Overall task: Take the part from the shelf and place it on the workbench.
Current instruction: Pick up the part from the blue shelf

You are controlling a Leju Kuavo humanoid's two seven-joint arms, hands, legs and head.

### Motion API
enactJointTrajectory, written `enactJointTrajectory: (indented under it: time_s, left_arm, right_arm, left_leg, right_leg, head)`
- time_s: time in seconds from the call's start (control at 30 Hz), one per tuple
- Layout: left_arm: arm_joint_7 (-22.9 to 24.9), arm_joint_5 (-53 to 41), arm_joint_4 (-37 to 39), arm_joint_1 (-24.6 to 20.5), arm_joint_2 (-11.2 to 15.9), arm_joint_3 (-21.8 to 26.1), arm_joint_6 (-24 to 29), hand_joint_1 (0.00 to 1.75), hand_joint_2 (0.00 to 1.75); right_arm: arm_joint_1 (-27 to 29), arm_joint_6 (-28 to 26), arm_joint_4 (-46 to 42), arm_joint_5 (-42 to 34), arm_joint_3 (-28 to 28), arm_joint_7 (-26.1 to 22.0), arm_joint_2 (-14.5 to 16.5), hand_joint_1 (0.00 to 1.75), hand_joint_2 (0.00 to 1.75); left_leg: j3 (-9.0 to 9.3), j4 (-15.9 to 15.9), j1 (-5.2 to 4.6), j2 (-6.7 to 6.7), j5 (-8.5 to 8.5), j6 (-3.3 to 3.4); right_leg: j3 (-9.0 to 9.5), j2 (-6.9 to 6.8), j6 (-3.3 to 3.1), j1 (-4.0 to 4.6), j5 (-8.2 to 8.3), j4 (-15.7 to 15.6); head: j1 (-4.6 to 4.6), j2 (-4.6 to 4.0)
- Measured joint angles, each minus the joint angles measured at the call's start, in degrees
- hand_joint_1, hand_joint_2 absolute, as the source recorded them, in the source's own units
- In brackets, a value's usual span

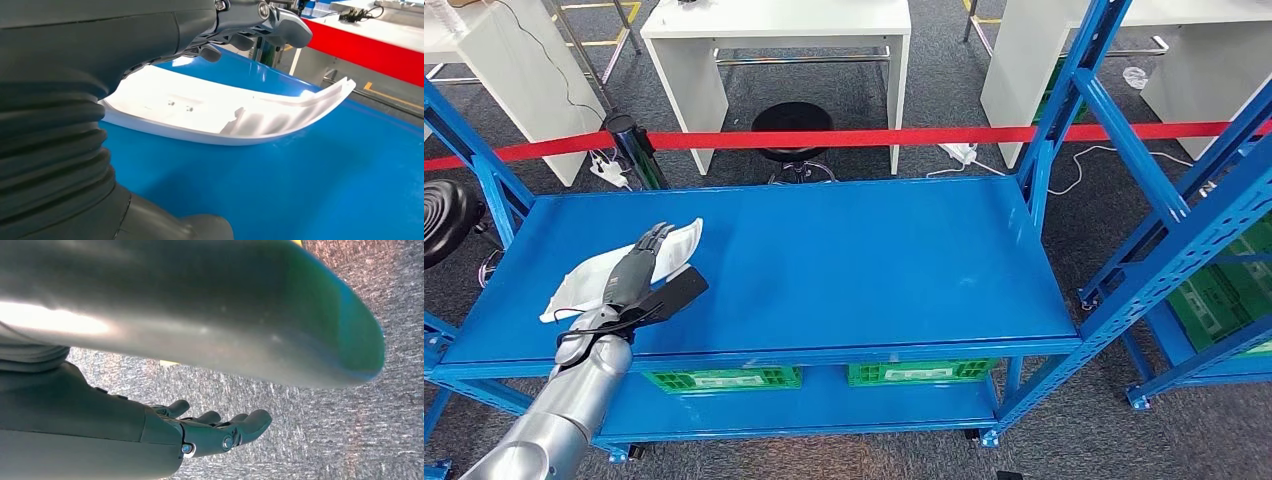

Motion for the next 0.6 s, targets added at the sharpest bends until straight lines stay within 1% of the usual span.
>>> enactJointTrajectory:
  time_s: [0.27,0.4,0.6]
  left_arm:
    - [0.72,-0.49,1.48,-0.36,0.24,-0.52,0.02,0.0,1.75]
    - [4.37,-2.87,2.17,-0.61,0.48,-0.64,1.81,0.0,1.75]
    - [10.15,-7.22,3.35,-0.71,1.81,-0.77,5.14,0.0,1.75]
  right_arm:
    - [0.0,-0.07,0.0,0.0,0.0,-0.07,0.0,0.0,0.0]
    - [-0.01,-0.15,0.0,0.03,-0.04,-0.37,0.0,0.0,0.0]
    - [-0.03,-0.16,0.0,0.48,-0.14,0.11,0.01,0.0,0.0]
  left_leg:
    - [0.0,0.0,-0.02,0.0,0.0,0.0]
    - [-0.02,0.0,-0.02,0.01,0.0,0.0]
    - [-0.01,0.0,-0.02,0.0,0.0,0.0]
  right_leg:
    - [0.02,0.0,0.0,0.0,0.0,0.0]
    - [0.04,0.01,0.0,0.0,0.0,0.0]
    - [0.04,0.0,0.0,0.02,0.0,0.0]
  head:
    - [0.0,0.0]
    - [0.0,0.0]
    - [0.0,0.0]
